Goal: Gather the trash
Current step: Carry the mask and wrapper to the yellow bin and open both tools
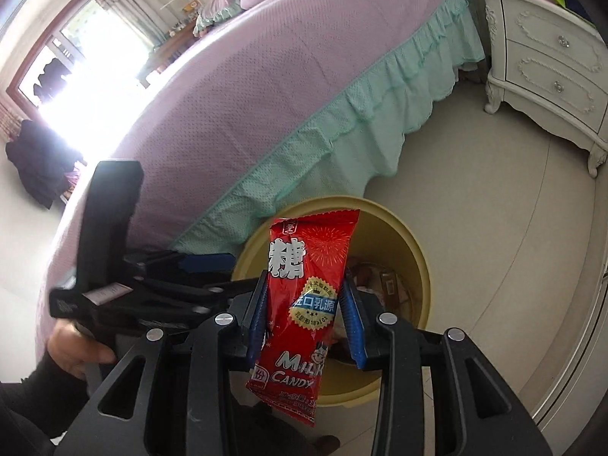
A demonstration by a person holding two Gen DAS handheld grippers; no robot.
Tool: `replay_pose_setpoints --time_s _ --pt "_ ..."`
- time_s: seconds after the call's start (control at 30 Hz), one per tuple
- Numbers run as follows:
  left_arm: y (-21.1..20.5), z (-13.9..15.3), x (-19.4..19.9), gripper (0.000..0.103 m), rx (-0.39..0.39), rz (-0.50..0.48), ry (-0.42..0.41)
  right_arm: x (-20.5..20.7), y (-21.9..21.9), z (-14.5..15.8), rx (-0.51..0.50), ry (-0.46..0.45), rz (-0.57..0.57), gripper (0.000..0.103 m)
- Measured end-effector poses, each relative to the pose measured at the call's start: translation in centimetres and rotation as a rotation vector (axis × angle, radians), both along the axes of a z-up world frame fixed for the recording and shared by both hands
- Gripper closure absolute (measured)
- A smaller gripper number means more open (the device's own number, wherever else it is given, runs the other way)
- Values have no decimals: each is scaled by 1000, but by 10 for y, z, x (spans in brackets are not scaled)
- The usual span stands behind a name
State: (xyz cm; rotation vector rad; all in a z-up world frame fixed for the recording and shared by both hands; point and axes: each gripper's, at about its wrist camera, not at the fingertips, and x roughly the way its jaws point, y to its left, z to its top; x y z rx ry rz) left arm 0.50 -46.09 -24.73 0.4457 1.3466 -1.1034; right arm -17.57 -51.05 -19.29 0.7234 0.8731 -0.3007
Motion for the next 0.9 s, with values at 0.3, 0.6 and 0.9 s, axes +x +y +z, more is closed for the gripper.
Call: replay_pose_setpoints --time_s 0.3,0.6,0.9 --pt "11 6 0 9 117 -37 -152 16 1 -31 42 49 17 66" --pt "16 6 3 5 70 -64 -109 30 -7 -46 60 112 9 49" --pt "15 6 3 5 50 -69 -94 29 0 -53 59 151 24 49"
